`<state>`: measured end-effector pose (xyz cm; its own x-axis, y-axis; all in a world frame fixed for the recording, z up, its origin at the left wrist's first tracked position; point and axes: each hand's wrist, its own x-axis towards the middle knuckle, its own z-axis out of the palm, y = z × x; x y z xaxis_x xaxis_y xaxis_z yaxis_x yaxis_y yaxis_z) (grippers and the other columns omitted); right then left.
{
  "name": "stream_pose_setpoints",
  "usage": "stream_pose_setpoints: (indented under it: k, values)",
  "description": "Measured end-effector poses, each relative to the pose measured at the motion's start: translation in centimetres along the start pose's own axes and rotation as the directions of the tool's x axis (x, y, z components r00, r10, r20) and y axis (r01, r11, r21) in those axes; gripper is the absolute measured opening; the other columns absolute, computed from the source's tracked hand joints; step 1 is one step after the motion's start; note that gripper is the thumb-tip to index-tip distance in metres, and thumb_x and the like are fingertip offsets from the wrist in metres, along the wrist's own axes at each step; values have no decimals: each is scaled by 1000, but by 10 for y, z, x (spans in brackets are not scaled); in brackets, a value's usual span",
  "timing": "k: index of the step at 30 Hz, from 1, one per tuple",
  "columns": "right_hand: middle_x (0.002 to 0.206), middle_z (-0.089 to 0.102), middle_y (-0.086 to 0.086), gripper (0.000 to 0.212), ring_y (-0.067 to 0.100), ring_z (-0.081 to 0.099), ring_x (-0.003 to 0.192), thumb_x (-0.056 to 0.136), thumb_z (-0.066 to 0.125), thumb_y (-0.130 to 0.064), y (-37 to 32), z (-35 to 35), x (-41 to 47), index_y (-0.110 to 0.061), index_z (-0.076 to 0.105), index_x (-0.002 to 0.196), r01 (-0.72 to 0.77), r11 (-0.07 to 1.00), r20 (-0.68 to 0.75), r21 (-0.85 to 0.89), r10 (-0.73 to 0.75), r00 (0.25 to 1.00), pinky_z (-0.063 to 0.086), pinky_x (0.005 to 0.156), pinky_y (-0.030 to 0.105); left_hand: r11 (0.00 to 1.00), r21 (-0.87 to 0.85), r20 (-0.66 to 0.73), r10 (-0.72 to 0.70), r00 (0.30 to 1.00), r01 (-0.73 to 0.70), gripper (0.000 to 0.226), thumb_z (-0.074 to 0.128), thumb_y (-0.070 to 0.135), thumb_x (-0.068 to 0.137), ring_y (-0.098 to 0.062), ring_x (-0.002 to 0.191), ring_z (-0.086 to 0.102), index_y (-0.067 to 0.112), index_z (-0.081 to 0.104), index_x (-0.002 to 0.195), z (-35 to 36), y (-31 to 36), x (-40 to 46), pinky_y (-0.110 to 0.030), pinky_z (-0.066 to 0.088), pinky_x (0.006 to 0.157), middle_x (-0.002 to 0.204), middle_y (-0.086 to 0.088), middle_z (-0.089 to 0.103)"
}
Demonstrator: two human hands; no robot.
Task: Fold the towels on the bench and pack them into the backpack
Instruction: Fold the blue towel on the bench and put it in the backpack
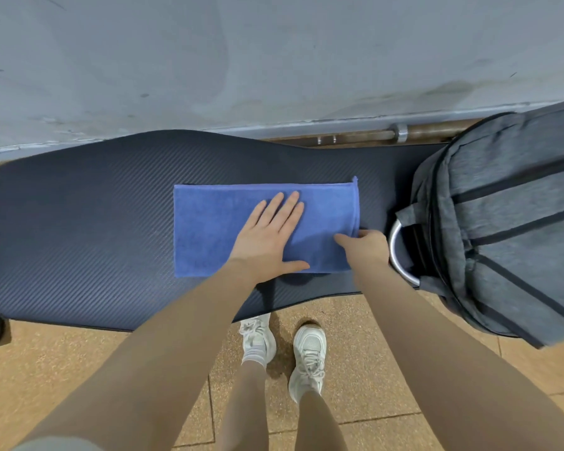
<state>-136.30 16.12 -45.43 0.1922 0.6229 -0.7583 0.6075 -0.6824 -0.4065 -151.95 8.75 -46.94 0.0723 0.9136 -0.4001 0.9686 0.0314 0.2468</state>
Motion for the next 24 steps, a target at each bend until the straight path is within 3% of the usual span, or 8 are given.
stream_pose_setpoints:
  k: [4, 7, 10, 14, 16, 18, 21, 24]
  values:
    - [75, 55, 4, 6, 20, 52, 72, 81, 59, -6, -1, -5, -5, -6, 54, 85, 160, 983, 46, 89, -165, 985, 40, 55, 25, 998, 67, 34, 14, 999, -16, 95, 37, 70, 82, -27, 143, -14, 22, -15, 145, 10, 11, 10, -39, -14, 113, 155, -3, -16]
    - [95, 60, 7, 16, 17, 54, 77, 83, 54, -10, -3, -4, -18, -13, 54, 99, 390, 914, 61, -114, -386, 921, 42, 62, 25, 997, 72, 77, -21, 997, 15, 96, 37, 70, 81, -27, 143, -16, 23, -17, 144, 11, 16, 13, -42, -11, 114, 155, -4, -20]
    - [118, 53, 7, 43, 24, 56, 97, 89, 48, -18, -15, 4, -42, -20, 44, 131, 525, 767, 130, -370, -517, 846, 45, 78, 36, 999, -14, 65, -34, 997, 35, 95, 42, 63, 84, -23, 143, -13, 17, -14, 145, -1, 16, 8, -37, -10, 115, 155, -3, -16]
    - [137, 36, 7, 58, 29, 54, 110, 95, 43, -25, -34, 31, -72, -20, 15, 146, 548, 609, 287, -573, -477, 831, 43, 84, 38, 933, -319, -42, -189, 981, 166, 72, 41, 28, 94, -18, 143, 13, 12, -6, 147, -18, 7, -19, -26, 9, 114, 156, -5, 11]
    - [140, 32, 8, 61, 31, 54, 110, 96, 42, -23, -41, 48, -82, -20, 10, 147, 540, 592, 324, -598, -438, 839, 43, 79, 38, 821, -513, 33, -275, 961, 252, 70, 41, 20, 95, -24, 131, 38, 17, -7, 147, -30, -2, -35, -31, 33, 103, 148, -11, 33]
    - [140, 33, 9, 63, 32, 56, 108, 96, 41, -20, -43, 66, -87, -19, 6, 148, 536, 580, 337, -613, -421, 842, 39, 71, 35, 718, -636, 91, -296, 951, 285, 67, 38, 16, 97, -29, 128, 42, 22, -7, 147, -38, -13, -49, -38, 37, 101, 146, -14, 36]
    - [137, 36, 10, 59, 29, 55, 109, 98, 36, -19, -42, 90, -86, -17, 6, 148, 559, 607, 388, -565, -403, 829, 38, 71, 33, 735, -644, 85, -205, 975, 210, 58, 36, 16, 98, -26, 133, 37, 28, 7, 147, -31, -36, -54, -36, 33, 108, 150, -8, 29]
    - [135, 42, 10, 54, 26, 53, 111, 97, 36, -20, -37, 100, -81, -13, 16, 146, 602, 635, 448, -484, -411, 794, 43, 81, 35, 829, -537, 61, -149, 987, 158, 57, 27, 25, 87, -27, 117, 47, 20, 26, 144, -14, -54, -49, -39, 41, 96, 139, -7, 43]
